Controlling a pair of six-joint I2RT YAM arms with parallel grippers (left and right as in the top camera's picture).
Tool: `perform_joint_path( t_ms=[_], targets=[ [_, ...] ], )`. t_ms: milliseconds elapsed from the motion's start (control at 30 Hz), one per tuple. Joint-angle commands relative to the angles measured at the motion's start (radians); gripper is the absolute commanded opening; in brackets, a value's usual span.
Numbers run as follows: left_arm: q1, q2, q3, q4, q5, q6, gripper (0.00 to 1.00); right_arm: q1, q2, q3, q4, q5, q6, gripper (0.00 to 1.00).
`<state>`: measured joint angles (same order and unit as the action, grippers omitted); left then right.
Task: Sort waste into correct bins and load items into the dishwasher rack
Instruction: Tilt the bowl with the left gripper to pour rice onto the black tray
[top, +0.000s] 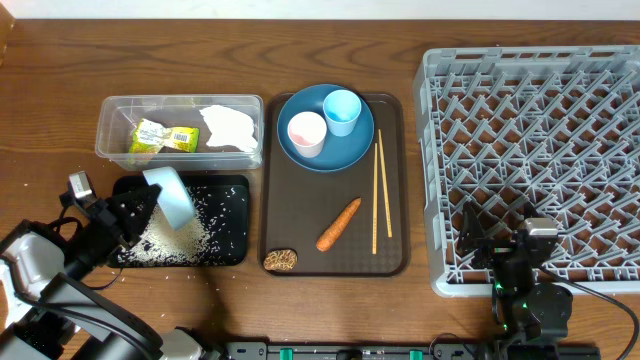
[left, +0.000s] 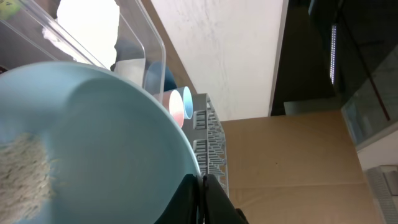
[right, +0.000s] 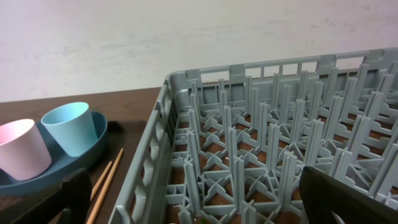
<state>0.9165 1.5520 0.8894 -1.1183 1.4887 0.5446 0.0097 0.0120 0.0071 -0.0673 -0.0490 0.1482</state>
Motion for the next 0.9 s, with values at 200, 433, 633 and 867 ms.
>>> perform_joint_path(
  t_ms=[200,433,633,867],
  targets=[
    [0.007,-0.016,-0.004,-0.063,0.026,-0.015,0.06,-0.003,-0.005,-0.002,-0.003,0.0,-0.007,0.99],
    [0.005,-0.015,-0.004,-0.053,0.033,-0.041,0.06,-0.003,-0.005,-0.002,-0.004,0.0,-0.007,0.99],
    [0.005,-0.015,-0.004,0.021,-0.05,-0.051,0.06,-0.003,-0.005,-0.002,-0.004,0.0,-0.007,0.99],
    [0.004,-0.015,-0.004,0.045,-0.063,-0.041,0.06,-0.003,-0.005,-0.002,-0.003,0.0,-0.007,0.99]
  ],
)
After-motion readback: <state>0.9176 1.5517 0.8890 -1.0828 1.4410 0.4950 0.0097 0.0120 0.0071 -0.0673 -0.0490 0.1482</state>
